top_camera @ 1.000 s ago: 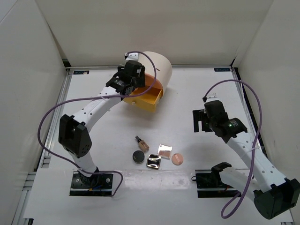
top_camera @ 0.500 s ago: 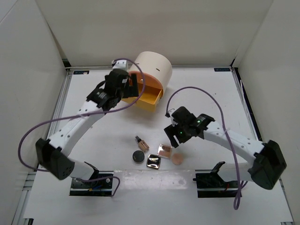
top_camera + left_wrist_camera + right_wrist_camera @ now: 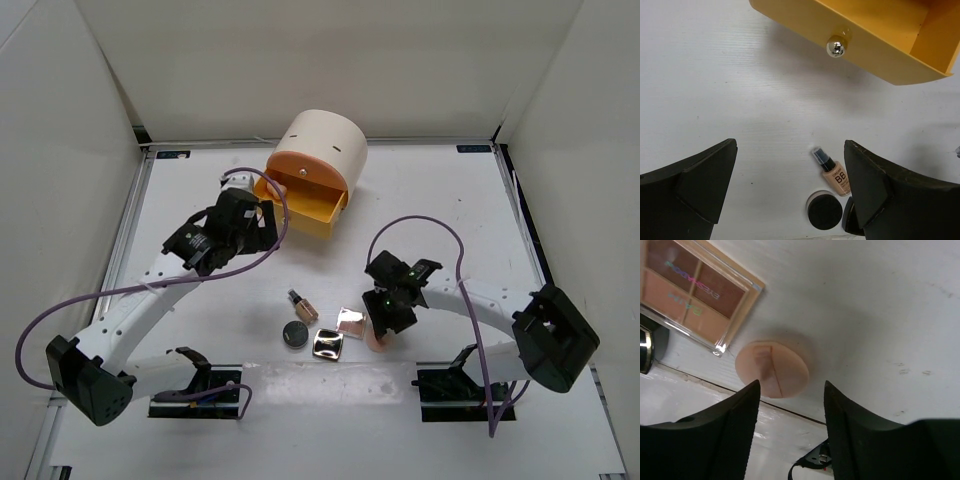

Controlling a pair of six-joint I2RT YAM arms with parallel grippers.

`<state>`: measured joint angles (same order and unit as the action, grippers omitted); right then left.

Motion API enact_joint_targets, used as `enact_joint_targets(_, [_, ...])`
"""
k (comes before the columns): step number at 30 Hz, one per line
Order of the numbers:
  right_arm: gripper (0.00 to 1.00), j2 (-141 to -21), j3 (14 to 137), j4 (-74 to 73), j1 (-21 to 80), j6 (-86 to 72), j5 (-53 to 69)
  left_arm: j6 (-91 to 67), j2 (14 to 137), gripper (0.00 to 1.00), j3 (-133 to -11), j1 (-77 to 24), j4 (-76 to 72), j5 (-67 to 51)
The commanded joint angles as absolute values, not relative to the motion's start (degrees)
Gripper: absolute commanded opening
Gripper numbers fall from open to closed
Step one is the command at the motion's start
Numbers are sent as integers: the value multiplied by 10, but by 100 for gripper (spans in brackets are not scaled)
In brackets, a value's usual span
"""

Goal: Organize the makeup

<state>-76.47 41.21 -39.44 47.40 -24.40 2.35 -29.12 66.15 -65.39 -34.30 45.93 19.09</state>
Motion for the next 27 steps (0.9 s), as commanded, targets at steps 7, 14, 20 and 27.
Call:
enact_joint_targets(7, [28, -765, 368, -320, 496, -283, 30, -299, 654, 98, -690, -345, 482, 206])
enact_joint_targets(14, [0, -760, 418, -358, 496, -257, -46, -289, 650, 98, -710, -345, 489, 222])
enact_joint_targets(20, [4, -721, 608, -457, 482, -194, -211, -294, 640, 98, -679, -335, 475, 227])
enact_joint_targets(27, [5, -826, 833, -338, 475, -18, -134, -294, 619, 98, -598, -311, 404, 165])
